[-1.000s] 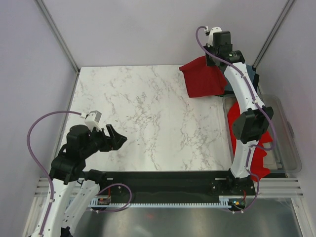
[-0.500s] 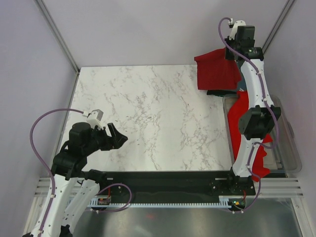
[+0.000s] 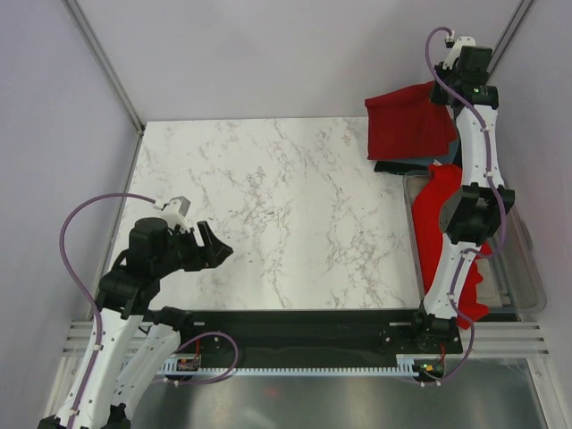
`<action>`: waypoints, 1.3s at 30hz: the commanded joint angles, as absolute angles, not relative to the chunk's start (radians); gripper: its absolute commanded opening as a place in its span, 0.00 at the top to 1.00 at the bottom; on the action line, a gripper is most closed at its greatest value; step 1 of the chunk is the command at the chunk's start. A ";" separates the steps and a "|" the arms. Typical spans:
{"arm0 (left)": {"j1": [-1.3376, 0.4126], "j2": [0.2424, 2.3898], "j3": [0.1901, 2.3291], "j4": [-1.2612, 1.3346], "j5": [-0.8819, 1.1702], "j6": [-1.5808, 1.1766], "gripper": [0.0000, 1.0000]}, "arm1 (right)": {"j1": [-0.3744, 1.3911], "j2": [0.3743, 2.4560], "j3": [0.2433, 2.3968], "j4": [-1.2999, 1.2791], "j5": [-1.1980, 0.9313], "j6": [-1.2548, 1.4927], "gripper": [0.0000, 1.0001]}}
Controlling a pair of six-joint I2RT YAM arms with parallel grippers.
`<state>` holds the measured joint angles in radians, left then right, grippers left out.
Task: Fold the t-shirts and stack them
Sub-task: Neatly place the folded tshirt to the corner, then reset both grippers
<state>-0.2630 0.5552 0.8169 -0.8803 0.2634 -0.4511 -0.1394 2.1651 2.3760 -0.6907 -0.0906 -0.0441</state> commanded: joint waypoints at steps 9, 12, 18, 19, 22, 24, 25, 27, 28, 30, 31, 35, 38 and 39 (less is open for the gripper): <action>-0.255 0.575 0.819 -0.856 0.267 -0.446 0.20 | -0.193 2.302 2.474 -0.560 -0.064 -0.009 1.00; -0.255 0.578 0.818 -0.858 0.268 -0.446 0.20 | -0.202 2.353 2.497 -0.520 -0.013 -0.003 1.00; -0.255 0.568 0.819 -0.857 0.265 -0.449 0.20 | -0.264 2.441 2.542 -0.335 0.152 0.168 0.02; -0.255 0.561 0.819 -0.856 0.265 -0.449 0.20 | -0.265 2.434 2.531 -0.321 0.146 0.205 0.02; -0.255 0.546 0.819 -0.856 0.261 -0.454 0.20 | -0.252 2.358 2.462 -0.266 0.144 0.250 0.02; -0.255 0.546 0.818 -0.853 0.259 -0.454 0.19 | -0.239 2.277 2.412 -0.249 0.146 0.259 0.02; -0.255 0.549 0.818 -0.853 0.258 -0.454 0.19 | -0.233 2.246 2.393 -0.239 0.147 0.277 0.02; -0.252 0.563 0.816 -0.854 0.264 -0.453 0.19 | -0.230 2.148 2.311 -0.218 0.126 0.304 0.02; -0.249 0.564 0.816 -0.854 0.264 -0.451 0.19 | -0.229 2.113 2.284 -0.216 0.105 0.330 0.02; -0.242 0.563 0.818 -0.851 0.267 -0.453 0.19 | -0.224 2.007 2.191 -0.219 0.074 0.391 0.02; -0.236 0.560 0.818 -0.851 0.265 -0.451 0.19 | -0.222 1.970 2.154 -0.232 0.030 0.411 0.02; -0.227 0.552 0.818 -0.850 0.265 -0.451 0.19 | -0.169 1.699 1.897 -0.253 -0.079 0.538 0.02; -0.224 0.557 0.816 -0.850 0.267 -0.453 0.19 | -0.086 1.497 1.657 -0.271 -0.097 0.584 0.02; -0.224 0.554 0.816 -0.850 0.268 -0.451 0.19 | -0.007 1.446 1.534 -0.273 -0.078 0.574 0.02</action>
